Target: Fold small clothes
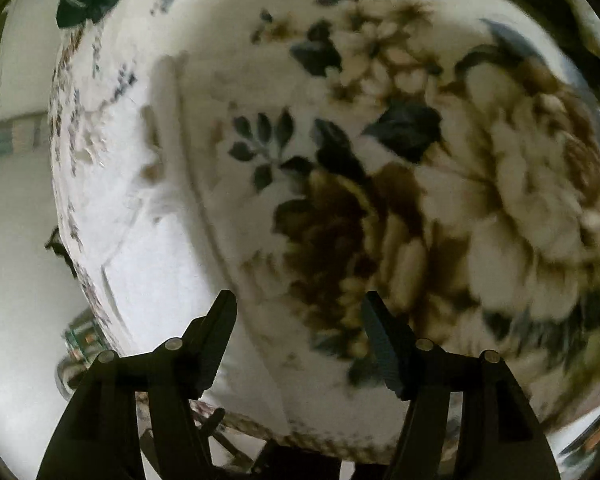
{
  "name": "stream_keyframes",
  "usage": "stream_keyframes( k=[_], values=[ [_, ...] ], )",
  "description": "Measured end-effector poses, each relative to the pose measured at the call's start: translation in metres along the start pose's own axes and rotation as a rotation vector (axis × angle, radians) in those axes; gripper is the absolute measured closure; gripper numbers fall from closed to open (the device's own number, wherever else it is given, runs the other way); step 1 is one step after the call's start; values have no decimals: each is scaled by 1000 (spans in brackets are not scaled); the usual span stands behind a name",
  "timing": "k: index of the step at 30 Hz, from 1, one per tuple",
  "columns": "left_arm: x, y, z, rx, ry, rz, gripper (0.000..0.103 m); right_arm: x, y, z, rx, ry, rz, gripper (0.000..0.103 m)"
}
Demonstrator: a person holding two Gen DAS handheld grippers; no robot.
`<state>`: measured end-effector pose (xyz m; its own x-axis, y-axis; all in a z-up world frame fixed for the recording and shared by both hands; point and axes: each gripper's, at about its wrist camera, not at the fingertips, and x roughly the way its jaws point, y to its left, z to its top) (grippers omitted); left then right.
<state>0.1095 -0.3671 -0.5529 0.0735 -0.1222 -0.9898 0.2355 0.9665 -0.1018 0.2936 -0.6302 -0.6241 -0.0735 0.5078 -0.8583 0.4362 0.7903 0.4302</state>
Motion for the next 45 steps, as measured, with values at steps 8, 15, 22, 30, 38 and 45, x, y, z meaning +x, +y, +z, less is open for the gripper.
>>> stream_keyframes(
  k=[8,15,22,30,38,45],
  values=[
    [38,-30,13,-142,74,94,30,28,-2,37,-116,74,-5,36],
    [46,-17,31,-240,78,109,62,50,4,60,-137,130,4,36],
    [35,11,42,-341,16,55,97,59,48,114,-193,121,120,36],
    [10,16,46,-367,-25,32,98,87,117,190,-193,78,269,36],
    [0,-3,45,-344,-31,15,98,100,137,216,-112,-25,255,94],
    [-13,-5,27,-327,-51,-6,99,104,143,218,-155,21,165,89]
  ],
)
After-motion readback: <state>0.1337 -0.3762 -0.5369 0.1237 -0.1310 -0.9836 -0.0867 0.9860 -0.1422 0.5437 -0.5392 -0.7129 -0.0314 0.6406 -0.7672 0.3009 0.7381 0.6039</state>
